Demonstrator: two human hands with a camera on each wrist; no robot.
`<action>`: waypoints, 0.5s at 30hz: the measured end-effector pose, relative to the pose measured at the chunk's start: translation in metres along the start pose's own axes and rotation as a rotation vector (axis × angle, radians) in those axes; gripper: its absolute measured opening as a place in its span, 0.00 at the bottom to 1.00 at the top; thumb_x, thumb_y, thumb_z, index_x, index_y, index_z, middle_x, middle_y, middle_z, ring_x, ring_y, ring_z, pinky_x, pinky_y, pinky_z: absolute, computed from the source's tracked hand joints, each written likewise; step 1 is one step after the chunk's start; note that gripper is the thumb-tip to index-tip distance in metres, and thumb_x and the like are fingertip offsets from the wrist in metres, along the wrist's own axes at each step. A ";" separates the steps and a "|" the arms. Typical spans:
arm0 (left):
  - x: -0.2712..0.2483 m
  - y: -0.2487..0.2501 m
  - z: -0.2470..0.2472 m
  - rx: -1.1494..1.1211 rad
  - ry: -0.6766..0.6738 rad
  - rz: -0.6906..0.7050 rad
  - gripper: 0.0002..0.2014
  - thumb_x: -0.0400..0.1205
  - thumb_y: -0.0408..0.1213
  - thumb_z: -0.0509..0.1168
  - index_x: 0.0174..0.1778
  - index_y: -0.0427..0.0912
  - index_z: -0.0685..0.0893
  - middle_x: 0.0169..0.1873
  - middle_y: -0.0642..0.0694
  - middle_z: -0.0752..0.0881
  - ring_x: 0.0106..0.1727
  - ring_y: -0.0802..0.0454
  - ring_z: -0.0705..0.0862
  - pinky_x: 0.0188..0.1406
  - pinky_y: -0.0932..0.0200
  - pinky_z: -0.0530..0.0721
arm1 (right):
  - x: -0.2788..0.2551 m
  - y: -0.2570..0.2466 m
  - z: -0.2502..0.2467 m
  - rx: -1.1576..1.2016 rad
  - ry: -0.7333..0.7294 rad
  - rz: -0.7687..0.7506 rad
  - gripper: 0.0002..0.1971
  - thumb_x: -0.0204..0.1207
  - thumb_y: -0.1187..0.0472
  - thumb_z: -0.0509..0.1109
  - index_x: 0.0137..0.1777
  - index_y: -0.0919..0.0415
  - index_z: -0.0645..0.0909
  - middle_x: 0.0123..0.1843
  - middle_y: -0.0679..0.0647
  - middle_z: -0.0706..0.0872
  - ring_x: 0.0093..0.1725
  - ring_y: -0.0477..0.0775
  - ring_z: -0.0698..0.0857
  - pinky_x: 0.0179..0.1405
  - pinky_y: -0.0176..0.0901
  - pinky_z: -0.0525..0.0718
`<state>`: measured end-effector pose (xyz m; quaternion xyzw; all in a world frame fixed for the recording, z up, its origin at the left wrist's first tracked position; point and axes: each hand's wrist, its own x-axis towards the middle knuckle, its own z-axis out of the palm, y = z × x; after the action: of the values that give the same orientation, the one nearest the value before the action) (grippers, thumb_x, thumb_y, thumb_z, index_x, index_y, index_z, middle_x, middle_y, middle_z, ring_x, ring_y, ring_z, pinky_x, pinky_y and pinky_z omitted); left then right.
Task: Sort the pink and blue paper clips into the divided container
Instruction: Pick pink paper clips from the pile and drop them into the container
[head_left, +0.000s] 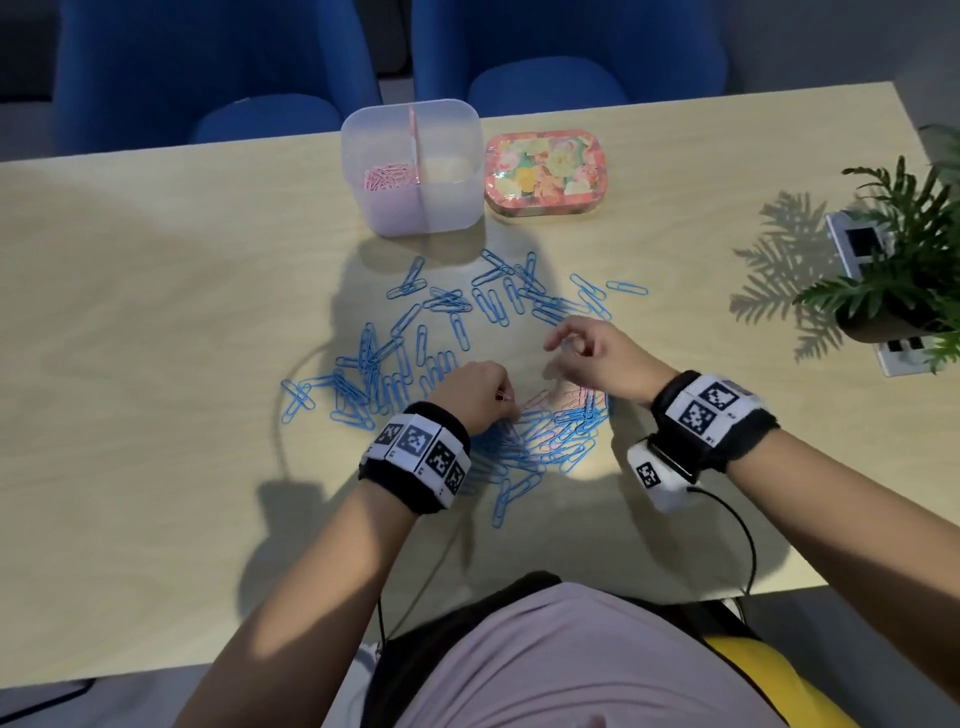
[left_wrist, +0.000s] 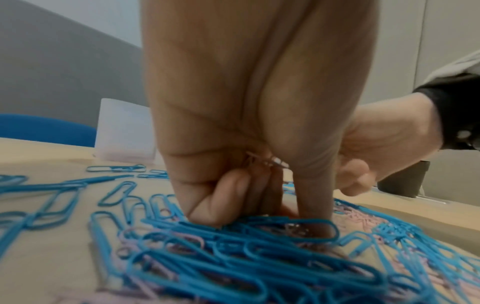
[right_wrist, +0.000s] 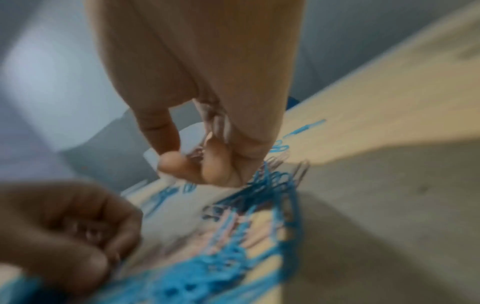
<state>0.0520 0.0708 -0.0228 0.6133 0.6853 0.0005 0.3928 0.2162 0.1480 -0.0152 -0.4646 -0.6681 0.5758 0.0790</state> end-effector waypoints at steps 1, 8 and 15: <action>0.000 -0.001 0.000 0.006 -0.003 0.004 0.11 0.77 0.43 0.69 0.48 0.38 0.83 0.53 0.40 0.85 0.55 0.42 0.82 0.48 0.54 0.75 | -0.001 0.002 0.000 -0.214 -0.030 -0.073 0.05 0.74 0.67 0.69 0.44 0.57 0.78 0.20 0.45 0.73 0.19 0.40 0.70 0.24 0.37 0.66; -0.004 -0.005 -0.009 -0.016 0.026 0.036 0.10 0.83 0.39 0.61 0.51 0.36 0.81 0.49 0.43 0.83 0.51 0.45 0.80 0.44 0.58 0.71 | -0.008 -0.013 0.008 -0.958 -0.267 -0.257 0.09 0.77 0.54 0.65 0.53 0.49 0.84 0.51 0.48 0.88 0.54 0.53 0.84 0.51 0.46 0.77; 0.006 -0.022 -0.083 -0.446 0.229 -0.015 0.07 0.80 0.38 0.66 0.38 0.42 0.80 0.28 0.52 0.75 0.29 0.61 0.71 0.28 0.71 0.69 | -0.005 -0.008 0.013 -1.003 -0.346 -0.161 0.07 0.75 0.59 0.62 0.48 0.59 0.79 0.48 0.57 0.87 0.48 0.61 0.83 0.43 0.48 0.77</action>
<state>-0.0105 0.1101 0.0212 0.5022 0.7130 0.2182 0.4380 0.2063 0.1359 -0.0103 -0.2908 -0.8981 0.2460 -0.2200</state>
